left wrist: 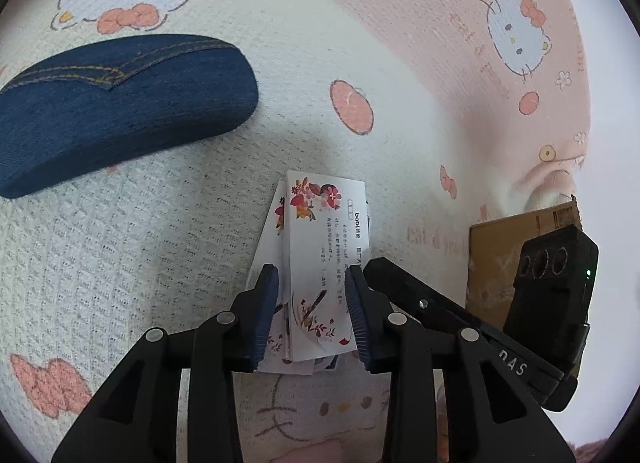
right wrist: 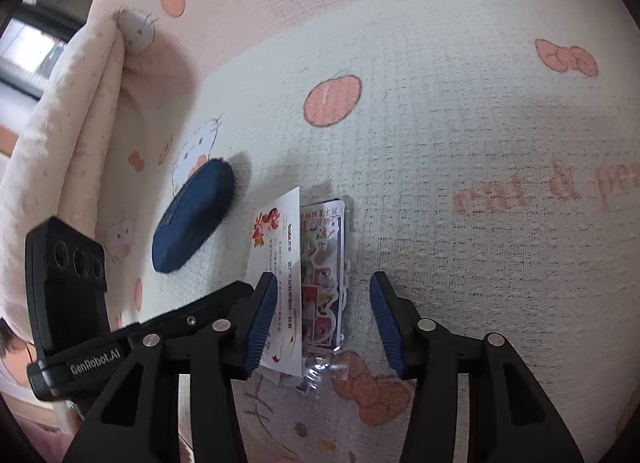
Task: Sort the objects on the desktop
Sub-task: 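Lift the floral card stack with both grippers off the pile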
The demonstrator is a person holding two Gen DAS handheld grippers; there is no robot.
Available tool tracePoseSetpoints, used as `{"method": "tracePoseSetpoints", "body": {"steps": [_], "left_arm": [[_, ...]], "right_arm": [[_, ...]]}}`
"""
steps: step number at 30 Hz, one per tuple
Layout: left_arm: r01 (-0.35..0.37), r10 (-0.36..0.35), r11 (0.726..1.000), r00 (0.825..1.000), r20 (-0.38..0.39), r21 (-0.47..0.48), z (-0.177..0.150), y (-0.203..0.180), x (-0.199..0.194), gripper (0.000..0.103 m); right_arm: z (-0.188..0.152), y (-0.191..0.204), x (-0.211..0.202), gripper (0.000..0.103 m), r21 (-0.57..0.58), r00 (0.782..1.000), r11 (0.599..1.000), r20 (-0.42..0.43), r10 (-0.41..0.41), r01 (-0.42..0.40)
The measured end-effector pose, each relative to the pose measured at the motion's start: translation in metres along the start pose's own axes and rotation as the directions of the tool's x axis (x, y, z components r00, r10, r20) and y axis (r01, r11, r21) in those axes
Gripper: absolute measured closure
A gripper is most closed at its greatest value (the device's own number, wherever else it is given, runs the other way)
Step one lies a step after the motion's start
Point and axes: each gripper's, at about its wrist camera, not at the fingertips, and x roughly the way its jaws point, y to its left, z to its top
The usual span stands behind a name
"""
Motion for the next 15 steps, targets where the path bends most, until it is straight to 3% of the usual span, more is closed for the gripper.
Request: {"method": "tracePoseSetpoints", "body": {"steps": [2, 11, 15], "left_arm": [[0.003, -0.003, 1.000, 1.000, 0.000, 0.007, 0.0004, -0.0014, 0.0018, 0.065], [0.019, -0.019, 1.000, 1.000, -0.001, -0.004, 0.0043, -0.0021, 0.0065, 0.065], [0.012, -0.012, 1.000, 1.000, -0.006, -0.007, 0.0073, -0.0057, 0.0084, 0.066]], "right_arm": [[0.0006, -0.0002, 0.0012, 0.076, 0.003, 1.000, 1.000, 0.007, -0.012, 0.012], [0.0019, -0.0097, 0.0060, 0.087, 0.070, 1.000, 0.998, 0.007, 0.005, -0.005], [0.0031, -0.0064, 0.0055, 0.088, 0.047, 1.000, 0.999, 0.001, -0.016, 0.016]]}}
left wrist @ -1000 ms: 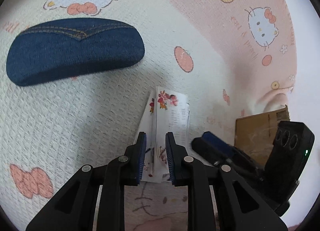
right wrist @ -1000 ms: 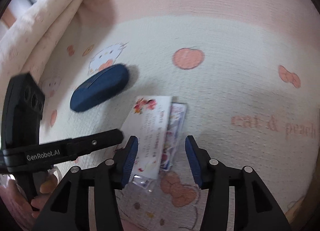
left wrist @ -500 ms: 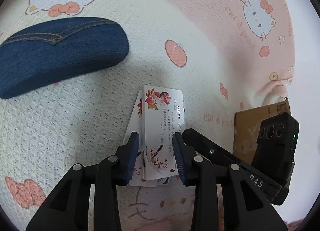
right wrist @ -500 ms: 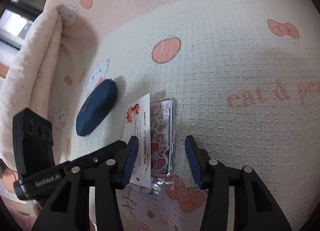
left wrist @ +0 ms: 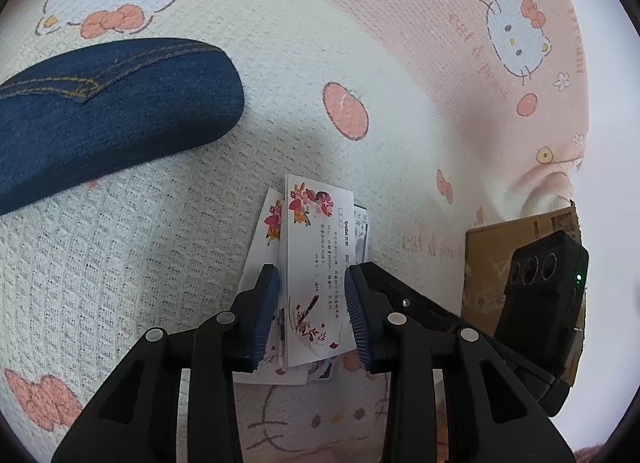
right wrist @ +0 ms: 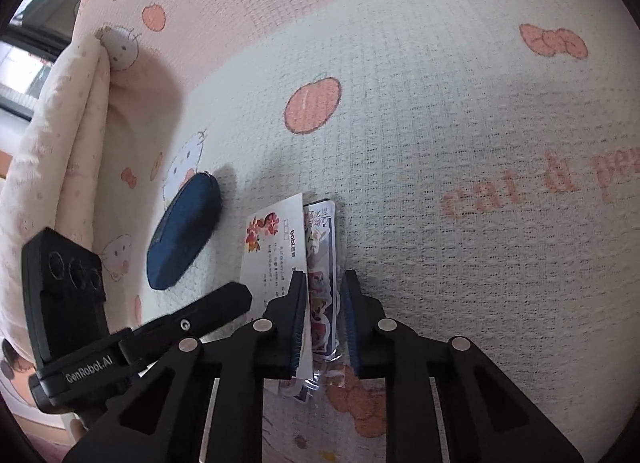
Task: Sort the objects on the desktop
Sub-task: 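Lift the floral card stack with both grippers off the pile, then hold the floral cards with both grippers and raise them higher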
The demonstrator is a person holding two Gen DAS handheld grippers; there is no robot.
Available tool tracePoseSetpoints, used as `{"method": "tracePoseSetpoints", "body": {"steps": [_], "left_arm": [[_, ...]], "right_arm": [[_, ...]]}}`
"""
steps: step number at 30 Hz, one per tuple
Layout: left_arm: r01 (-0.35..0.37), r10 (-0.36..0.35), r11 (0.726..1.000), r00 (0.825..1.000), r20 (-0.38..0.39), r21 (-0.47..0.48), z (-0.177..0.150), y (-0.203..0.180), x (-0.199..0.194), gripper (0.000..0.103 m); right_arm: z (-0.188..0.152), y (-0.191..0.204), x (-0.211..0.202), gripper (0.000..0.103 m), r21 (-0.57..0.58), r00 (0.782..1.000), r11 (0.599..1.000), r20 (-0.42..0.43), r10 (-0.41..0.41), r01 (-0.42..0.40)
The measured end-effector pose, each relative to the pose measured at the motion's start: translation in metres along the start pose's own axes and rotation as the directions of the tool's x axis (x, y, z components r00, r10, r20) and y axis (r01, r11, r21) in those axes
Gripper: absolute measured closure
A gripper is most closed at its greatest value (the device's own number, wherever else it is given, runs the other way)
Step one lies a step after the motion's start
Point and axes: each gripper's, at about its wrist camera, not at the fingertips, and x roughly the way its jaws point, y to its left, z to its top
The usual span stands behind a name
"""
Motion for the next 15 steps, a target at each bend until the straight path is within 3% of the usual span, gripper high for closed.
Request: {"method": "tracePoseSetpoints", "body": {"steps": [5, 10, 15], "left_arm": [[0.016, -0.016, 1.000, 1.000, -0.016, 0.002, 0.001, -0.006, 0.003, 0.066], [-0.016, 0.017, 0.999, 1.000, -0.007, 0.035, -0.001, -0.013, 0.006, 0.067], [-0.062, 0.062, 0.996, 0.998, -0.008, 0.058, -0.001, -0.016, 0.010, 0.075]], "right_arm": [[0.002, 0.009, -0.007, 0.088, -0.062, 0.997, 0.995, 0.023, -0.072, 0.073], [0.003, 0.019, -0.011, 0.088, -0.136, 0.991, 0.982, 0.042, -0.128, 0.133], [0.000, 0.019, 0.001, 0.088, -0.177, 0.982, 0.966, 0.015, -0.189, 0.188]]}}
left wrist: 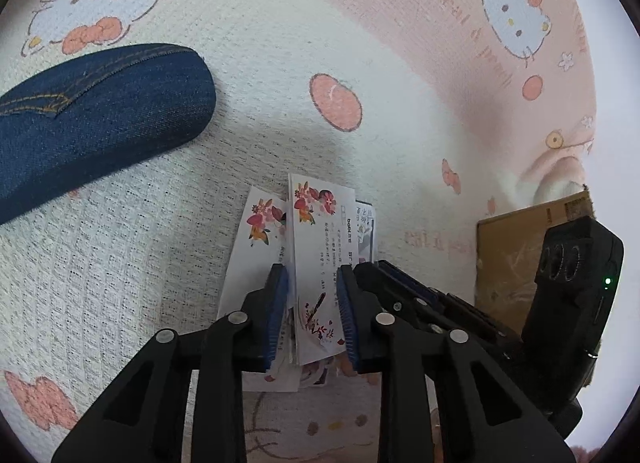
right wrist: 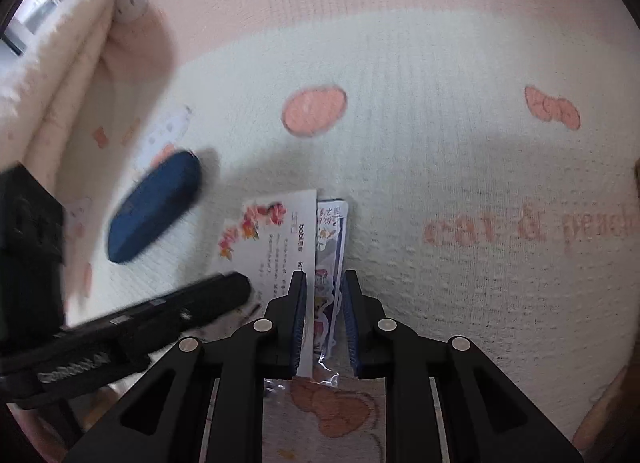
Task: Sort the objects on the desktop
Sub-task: 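Hold the floral cards with both grippers and raise them higher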
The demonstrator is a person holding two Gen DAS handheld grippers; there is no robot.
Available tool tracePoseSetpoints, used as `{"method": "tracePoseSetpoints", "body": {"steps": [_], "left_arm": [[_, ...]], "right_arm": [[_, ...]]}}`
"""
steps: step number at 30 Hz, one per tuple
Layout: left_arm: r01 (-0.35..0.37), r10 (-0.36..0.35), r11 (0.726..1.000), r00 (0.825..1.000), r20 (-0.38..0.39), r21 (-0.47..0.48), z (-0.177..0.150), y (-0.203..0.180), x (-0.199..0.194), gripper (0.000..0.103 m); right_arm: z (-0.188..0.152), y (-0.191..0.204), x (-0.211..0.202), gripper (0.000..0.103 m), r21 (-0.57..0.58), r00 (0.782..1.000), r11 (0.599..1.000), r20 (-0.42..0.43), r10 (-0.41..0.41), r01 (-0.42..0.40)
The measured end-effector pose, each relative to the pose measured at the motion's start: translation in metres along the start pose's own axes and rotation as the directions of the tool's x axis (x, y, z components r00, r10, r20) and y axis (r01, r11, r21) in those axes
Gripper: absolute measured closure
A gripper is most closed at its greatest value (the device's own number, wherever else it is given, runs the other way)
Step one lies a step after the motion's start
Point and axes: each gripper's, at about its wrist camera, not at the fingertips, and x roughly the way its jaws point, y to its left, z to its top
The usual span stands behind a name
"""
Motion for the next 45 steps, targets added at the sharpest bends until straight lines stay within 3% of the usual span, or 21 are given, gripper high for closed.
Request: {"method": "tracePoseSetpoints", "body": {"steps": [2, 6, 8, 16, 24, 27, 31, 33, 35, 43, 45], "left_arm": [[-0.008, 0.008, 1.000, 1.000, -0.012, 0.000, 0.002, -0.001, 0.000, 0.075], [0.017, -0.023, 0.993, 0.998, -0.054, -0.117, 0.007, 0.011, -0.001, 0.075], [0.030, -0.039, 0.987, 0.998, -0.052, -0.155, 0.008, 0.016, -0.001, 0.075], [0.000, -0.007, 0.994, 0.998, -0.065, -0.112, 0.013, 0.009, 0.002, 0.075], [-0.172, 0.173, 0.984, 0.985, -0.014, 0.047, 0.003, -0.015, 0.004, 0.087], [-0.202, 0.203, 0.975, 0.979, -0.009, 0.098, 0.002, -0.022, 0.005, 0.087], [-0.138, 0.139, 0.989, 0.990, -0.031, 0.055, 0.005, -0.014, 0.002, 0.081], [-0.065, 0.064, 0.998, 0.997, -0.043, -0.008, 0.008, -0.006, 0.001, 0.065], [-0.023, 0.020, 0.998, 0.998, -0.051, -0.057, 0.011, -0.003, 0.001, 0.063], [-0.057, 0.055, 0.997, 0.998, -0.030, -0.047, 0.007, -0.010, -0.001, 0.064], [-0.070, 0.070, 0.997, 0.997, -0.020, -0.037, 0.005, -0.012, -0.002, 0.068]], "right_arm": [[0.001, -0.004, -0.001, 0.088, 0.023, 1.000, 0.999, 0.000, 0.022, -0.022], [0.003, -0.027, -0.004, 0.088, 0.165, 0.992, 0.979, -0.029, 0.125, -0.118], [0.002, -0.033, -0.006, 0.088, 0.193, 0.990, 0.973, -0.040, 0.137, -0.127], [-0.001, -0.031, -0.007, 0.087, 0.203, 0.987, 0.967, -0.031, 0.160, -0.150], [-0.004, -0.047, -0.007, 0.086, 0.307, 0.968, 0.922, -0.010, 0.252, -0.237], [-0.006, -0.047, -0.008, 0.082, 0.311, 0.962, 0.915, -0.002, 0.272, -0.258], [-0.006, -0.046, -0.009, 0.078, 0.313, 0.961, 0.912, 0.007, 0.277, -0.266], [-0.006, -0.043, -0.007, 0.078, 0.301, 0.964, 0.918, 0.013, 0.267, -0.259], [-0.005, -0.041, -0.007, 0.078, 0.288, 0.967, 0.925, 0.023, 0.253, -0.249], [-0.003, -0.031, -0.007, 0.078, 0.239, 0.980, 0.951, 0.018, 0.197, -0.196], [-0.003, -0.028, -0.006, 0.079, 0.230, 0.983, 0.956, 0.016, 0.184, -0.183]]}}
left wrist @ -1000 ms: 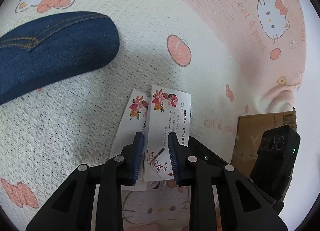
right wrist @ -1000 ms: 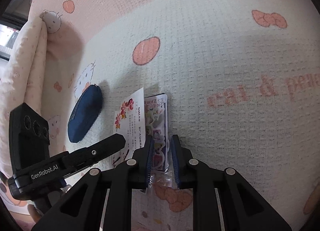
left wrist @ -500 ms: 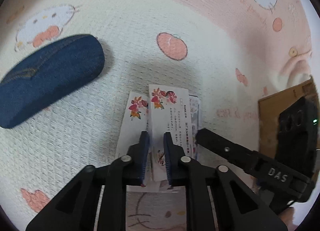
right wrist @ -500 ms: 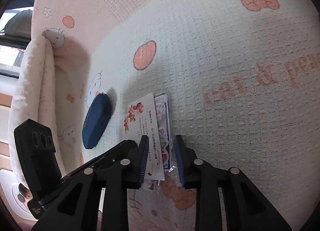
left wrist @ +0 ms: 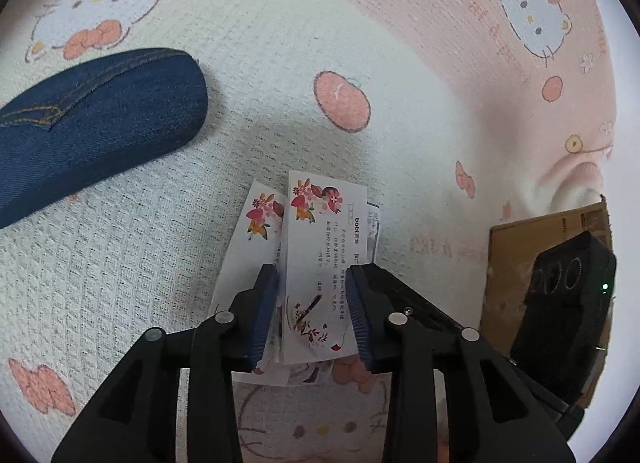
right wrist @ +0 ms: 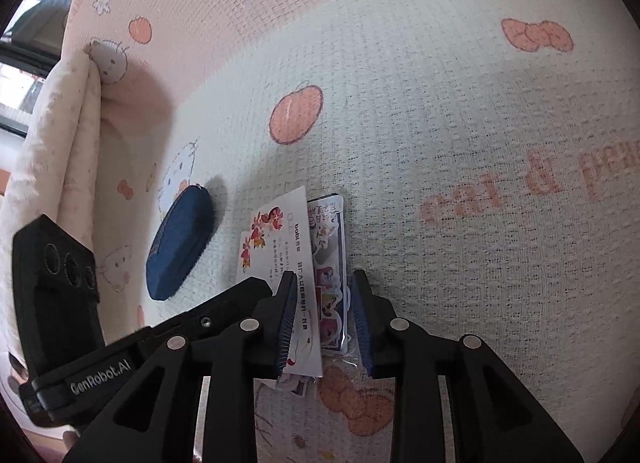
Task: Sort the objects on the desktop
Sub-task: 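Hold the floral cards with both grippers and raise them higher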
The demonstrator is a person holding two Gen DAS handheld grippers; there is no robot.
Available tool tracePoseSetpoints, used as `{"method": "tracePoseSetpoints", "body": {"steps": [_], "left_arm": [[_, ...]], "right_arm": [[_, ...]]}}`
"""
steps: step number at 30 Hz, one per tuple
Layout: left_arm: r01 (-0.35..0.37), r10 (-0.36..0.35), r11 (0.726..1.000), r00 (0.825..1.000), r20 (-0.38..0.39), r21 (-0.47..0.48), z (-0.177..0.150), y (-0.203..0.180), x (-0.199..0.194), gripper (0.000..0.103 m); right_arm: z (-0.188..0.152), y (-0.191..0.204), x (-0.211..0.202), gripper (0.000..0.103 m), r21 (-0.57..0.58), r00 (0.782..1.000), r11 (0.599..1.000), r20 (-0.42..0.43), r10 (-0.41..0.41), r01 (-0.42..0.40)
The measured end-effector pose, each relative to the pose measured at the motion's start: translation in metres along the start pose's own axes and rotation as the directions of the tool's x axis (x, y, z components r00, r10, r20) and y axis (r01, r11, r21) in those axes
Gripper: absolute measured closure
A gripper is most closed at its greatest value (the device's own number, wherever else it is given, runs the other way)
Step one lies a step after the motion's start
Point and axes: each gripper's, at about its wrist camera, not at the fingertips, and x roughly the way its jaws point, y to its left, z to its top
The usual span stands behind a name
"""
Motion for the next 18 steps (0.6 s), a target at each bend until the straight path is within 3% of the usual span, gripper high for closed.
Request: {"method": "tracePoseSetpoints", "body": {"steps": [2, 3, 5, 8, 13, 15, 18], "left_arm": [[-0.006, 0.006, 1.000, 1.000, 0.002, -0.006, -0.003, 0.000, -0.001, 0.074], [-0.024, 0.024, 1.000, 1.000, 0.001, -0.005, -0.003, 0.001, -0.001, 0.086], [-0.063, 0.063, 0.998, 0.998, 0.004, 0.011, -0.006, 0.001, 0.001, 0.093], [-0.032, 0.032, 0.999, 0.999, -0.008, 0.011, -0.008, 0.001, 0.000, 0.093], [0.027, -0.027, 1.000, 0.999, -0.031, -0.016, -0.009, 0.005, 0.000, 0.092], [0.066, -0.068, 0.996, 0.997, -0.033, -0.062, -0.007, 0.010, -0.001, 0.080], [0.078, -0.081, 0.994, 0.996, -0.031, -0.073, -0.005, 0.013, -0.001, 0.078]], "right_arm": [[-0.001, 0.002, 0.001, 0.079, -0.011, 1.000, 1.000, 0.001, -0.012, 0.012], [-0.001, 0.003, 0.001, 0.079, -0.013, 1.000, 1.000, 0.002, -0.017, 0.017], [-0.001, 0.004, 0.000, 0.078, -0.008, 1.000, 1.000, 0.004, -0.015, 0.015], [-0.001, 0.004, 0.000, 0.079, -0.014, 1.000, 0.999, 0.009, -0.030, 0.030], [0.000, 0.016, 0.002, 0.086, -0.114, 0.988, 0.982, 0.027, -0.150, 0.152], [0.000, 0.017, 0.002, 0.087, -0.127, 0.987, 0.979, 0.024, -0.156, 0.158], [0.001, 0.016, 0.001, 0.087, -0.122, 0.993, 0.985, 0.022, -0.117, 0.118]]}}
